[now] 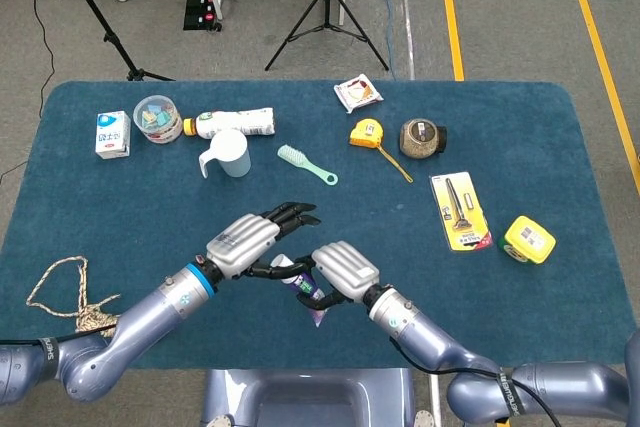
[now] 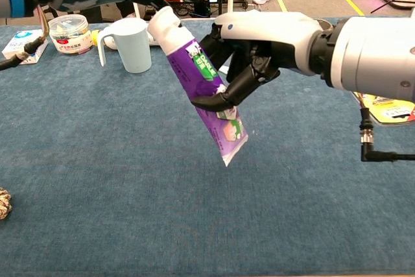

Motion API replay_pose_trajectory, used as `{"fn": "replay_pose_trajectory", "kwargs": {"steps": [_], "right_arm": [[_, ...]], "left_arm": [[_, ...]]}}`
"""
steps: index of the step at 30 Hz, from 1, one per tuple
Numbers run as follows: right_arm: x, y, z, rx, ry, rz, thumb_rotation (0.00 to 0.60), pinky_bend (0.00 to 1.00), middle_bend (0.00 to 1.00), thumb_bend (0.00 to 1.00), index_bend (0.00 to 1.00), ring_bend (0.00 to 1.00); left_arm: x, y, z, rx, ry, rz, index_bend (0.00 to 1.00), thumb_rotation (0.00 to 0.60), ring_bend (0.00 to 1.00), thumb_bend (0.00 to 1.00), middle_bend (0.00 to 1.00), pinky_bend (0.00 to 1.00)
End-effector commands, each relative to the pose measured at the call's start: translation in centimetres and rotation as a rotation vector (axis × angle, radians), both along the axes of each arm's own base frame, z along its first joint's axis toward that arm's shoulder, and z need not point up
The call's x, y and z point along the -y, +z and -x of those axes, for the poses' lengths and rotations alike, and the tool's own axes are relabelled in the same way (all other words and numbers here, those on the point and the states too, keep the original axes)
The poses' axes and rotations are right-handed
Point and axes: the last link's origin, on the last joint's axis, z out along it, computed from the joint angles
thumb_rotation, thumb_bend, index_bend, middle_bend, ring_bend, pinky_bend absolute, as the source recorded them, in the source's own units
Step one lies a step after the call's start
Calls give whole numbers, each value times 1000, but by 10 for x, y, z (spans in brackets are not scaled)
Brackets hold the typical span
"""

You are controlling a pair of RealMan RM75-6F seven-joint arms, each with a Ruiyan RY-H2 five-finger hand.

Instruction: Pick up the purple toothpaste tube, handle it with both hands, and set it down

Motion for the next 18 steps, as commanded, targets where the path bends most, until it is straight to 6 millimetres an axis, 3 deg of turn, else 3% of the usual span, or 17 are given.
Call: {"fn": "replay_pose_trajectory", "kwargs": {"steps": [1, 18], "right_arm": [[2, 1, -2, 6, -6, -3, 537, 1000, 902, 693, 827, 1000], [11, 0, -6, -45, -19, -19, 536, 1000, 909, 704, 829, 1000]], "left_arm": [[1, -4, -3, 4, 0, 21, 111, 0, 0, 23, 56, 182], [-1, -18, -10, -16, -5, 40, 86, 0, 0, 22, 42, 165]]}}
